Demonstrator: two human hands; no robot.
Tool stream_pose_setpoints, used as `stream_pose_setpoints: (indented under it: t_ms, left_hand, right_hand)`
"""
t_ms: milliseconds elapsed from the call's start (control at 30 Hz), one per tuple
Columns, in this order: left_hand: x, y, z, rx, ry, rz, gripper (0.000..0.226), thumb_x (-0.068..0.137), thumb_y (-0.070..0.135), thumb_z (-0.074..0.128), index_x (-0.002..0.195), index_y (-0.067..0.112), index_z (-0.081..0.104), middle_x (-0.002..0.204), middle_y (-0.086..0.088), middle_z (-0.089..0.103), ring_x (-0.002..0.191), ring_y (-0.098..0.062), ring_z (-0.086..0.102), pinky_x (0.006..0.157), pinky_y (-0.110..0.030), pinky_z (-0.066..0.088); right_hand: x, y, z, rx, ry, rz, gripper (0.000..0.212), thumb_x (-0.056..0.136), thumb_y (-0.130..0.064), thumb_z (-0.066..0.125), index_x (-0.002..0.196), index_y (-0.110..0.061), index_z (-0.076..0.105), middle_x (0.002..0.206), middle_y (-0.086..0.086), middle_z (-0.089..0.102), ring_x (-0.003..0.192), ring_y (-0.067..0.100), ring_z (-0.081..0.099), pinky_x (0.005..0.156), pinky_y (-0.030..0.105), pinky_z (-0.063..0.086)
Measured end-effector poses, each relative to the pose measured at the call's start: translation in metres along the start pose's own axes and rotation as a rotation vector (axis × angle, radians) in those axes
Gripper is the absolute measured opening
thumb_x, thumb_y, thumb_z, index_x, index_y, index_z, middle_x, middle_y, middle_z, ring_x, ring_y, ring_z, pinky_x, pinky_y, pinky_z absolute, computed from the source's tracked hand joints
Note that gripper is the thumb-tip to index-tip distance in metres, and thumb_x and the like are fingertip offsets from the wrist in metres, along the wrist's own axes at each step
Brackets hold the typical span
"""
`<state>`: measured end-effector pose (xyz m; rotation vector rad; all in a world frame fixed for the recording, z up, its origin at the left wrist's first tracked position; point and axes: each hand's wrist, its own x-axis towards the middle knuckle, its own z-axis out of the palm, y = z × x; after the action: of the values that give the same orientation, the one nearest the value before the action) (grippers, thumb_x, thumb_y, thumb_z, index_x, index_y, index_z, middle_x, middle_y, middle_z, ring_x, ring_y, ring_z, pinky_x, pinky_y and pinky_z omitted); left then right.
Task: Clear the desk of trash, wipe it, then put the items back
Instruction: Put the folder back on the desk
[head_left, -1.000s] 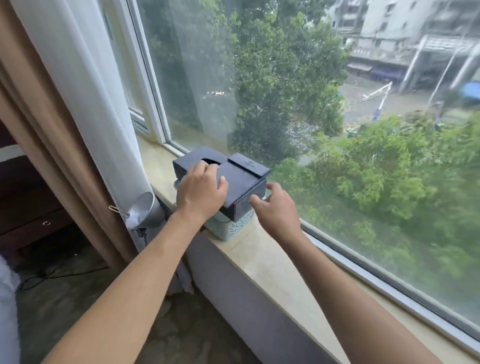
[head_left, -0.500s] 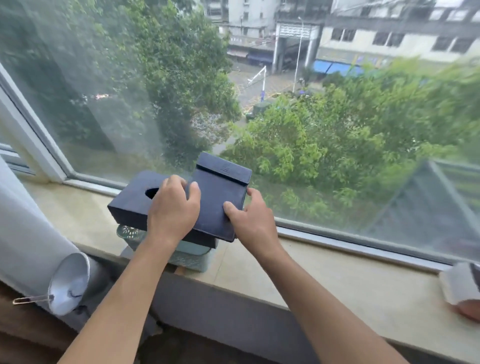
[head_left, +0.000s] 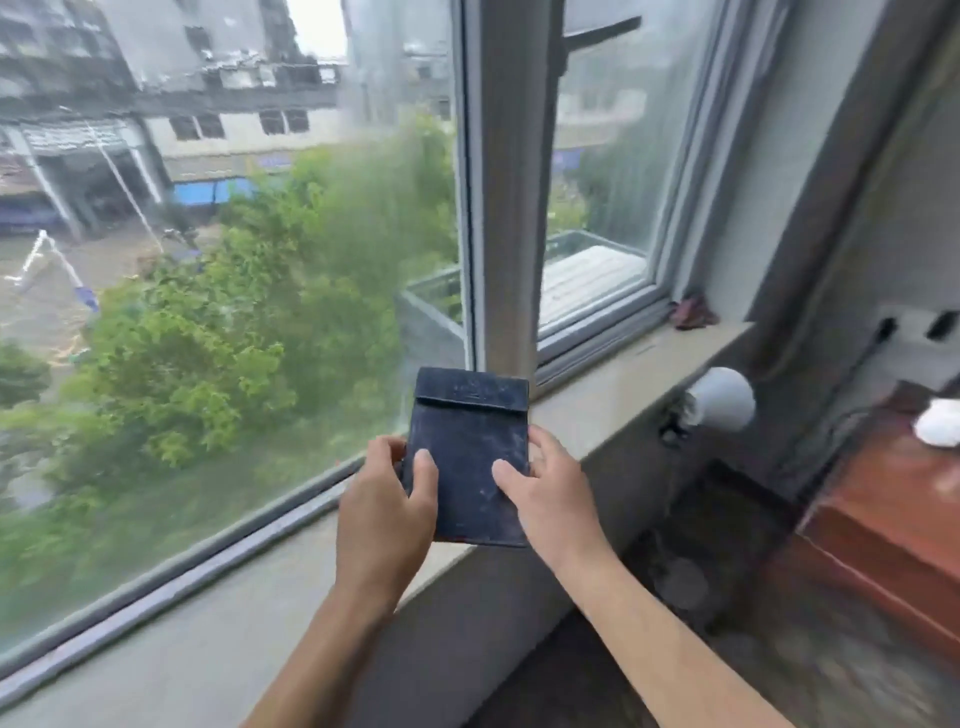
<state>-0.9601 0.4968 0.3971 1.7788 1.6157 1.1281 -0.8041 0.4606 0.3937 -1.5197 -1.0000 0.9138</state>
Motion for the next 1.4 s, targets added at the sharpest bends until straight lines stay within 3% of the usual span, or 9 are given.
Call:
stream_pose_setpoints:
  t_ms: [167,367,533,633,733,833,1000,1133,1400]
  left_hand:
    - [-0.026,0.088,0.126,-0.030,-0.315,0.138,0.015,0.102,0.035,0.059,0.105,0.020,0.060,0.092,0.007,0.067,0.087,-0.017,0.062,0.074,-0.030,0.037]
    - [-0.073,0.165,0.245,0.061,-0.534,0.388,0.019,0.101,0.047,0.052,0.093,0.030,0.049,0.079,0.010,0.063,0.076,-0.017,0.063,0.067,-0.038,0.048]
    - [-0.119,0.212,0.323,0.078,-0.674,0.524,0.029,0.102,0.048,0.049,0.083,0.027,0.041,0.074,0.007,0.060,0.074,-0.023,0.062,0.063,-0.039,0.045]
    - [-0.145,0.236,0.364,0.076,-0.760,0.582,0.030,0.103,0.046,0.048,0.085,0.023,0.042,0.076,0.007,0.061,0.076,-0.025,0.061,0.068,-0.042,0.049]
    - [-0.166,0.254,0.401,0.071,-0.851,0.638,0.029,0.104,0.045,0.048,0.087,0.022,0.043,0.077,0.007,0.061,0.075,-0.024,0.060,0.068,-0.041,0.048]
    - [-0.181,0.271,0.440,0.058,-0.939,0.704,0.030,0.104,0.044,0.049,0.088,0.020,0.044,0.077,0.006,0.061,0.076,-0.026,0.061,0.067,-0.042,0.048]
    - [-0.198,0.306,0.515,0.026,-1.064,0.798,0.028,0.104,0.043,0.050,0.093,0.018,0.047,0.084,0.000,0.066,0.081,-0.029,0.064,0.068,-0.043,0.048]
    - [-0.205,0.346,0.585,-0.018,-1.155,0.889,0.028,0.105,0.041,0.050,0.094,0.016,0.047,0.085,-0.002,0.066,0.076,-0.027,0.063,0.065,-0.042,0.047]
    - [-0.218,0.432,0.699,-0.059,-1.304,0.987,0.024,0.101,0.040,0.058,0.099,0.018,0.050,0.085,0.000,0.065,0.081,-0.029,0.063,0.063,-0.036,0.036]
  right_hand:
    - [-0.005,0.030,-0.155,0.010,0.345,0.058,0.033,0.090,-0.018,0.066,0.097,-0.050,0.066,0.095,-0.010,0.078,0.089,0.015,0.075,0.084,0.048,0.061]
    - [-0.030,0.068,-0.296,0.102,0.589,0.124,0.029,0.097,-0.009,0.066,0.115,-0.031,0.063,0.094,-0.011,0.075,0.083,0.010,0.075,0.079,0.040,0.064]
    - [-0.056,0.105,-0.378,0.023,0.796,0.196,0.030,0.094,-0.014,0.067,0.107,-0.040,0.061,0.095,-0.004,0.078,0.086,0.019,0.075,0.081,0.047,0.062]
    - [-0.071,0.127,-0.419,-0.064,0.876,0.256,0.034,0.092,-0.024,0.066,0.125,-0.030,0.060,0.106,-0.008,0.076,0.094,0.016,0.073,0.087,0.042,0.059]
    - [-0.085,0.145,-0.455,-0.185,0.933,0.320,0.030,0.088,-0.033,0.062,0.117,-0.030,0.060,0.099,-0.011,0.074,0.090,0.014,0.070,0.083,0.040,0.057]
    - [-0.094,0.164,-0.489,-0.216,0.969,0.406,0.046,0.088,-0.040,0.060,0.132,-0.032,0.058,0.106,-0.013,0.074,0.093,0.011,0.069,0.082,0.037,0.057]
    - [-0.095,0.188,-0.549,-0.211,1.071,0.465,0.033,0.090,-0.041,0.062,0.122,-0.043,0.059,0.095,-0.015,0.075,0.084,0.010,0.072,0.079,0.042,0.060]
    - [-0.082,0.200,-0.608,-0.259,1.162,0.563,0.048,0.092,-0.049,0.061,0.138,-0.038,0.053,0.106,-0.010,0.073,0.088,0.013,0.070,0.071,0.034,0.056]
    - [-0.056,0.203,-0.707,-0.229,1.337,0.627,0.020,0.095,-0.039,0.063,0.113,-0.042,0.055,0.092,-0.011,0.073,0.082,0.013,0.071,0.072,0.037,0.060]
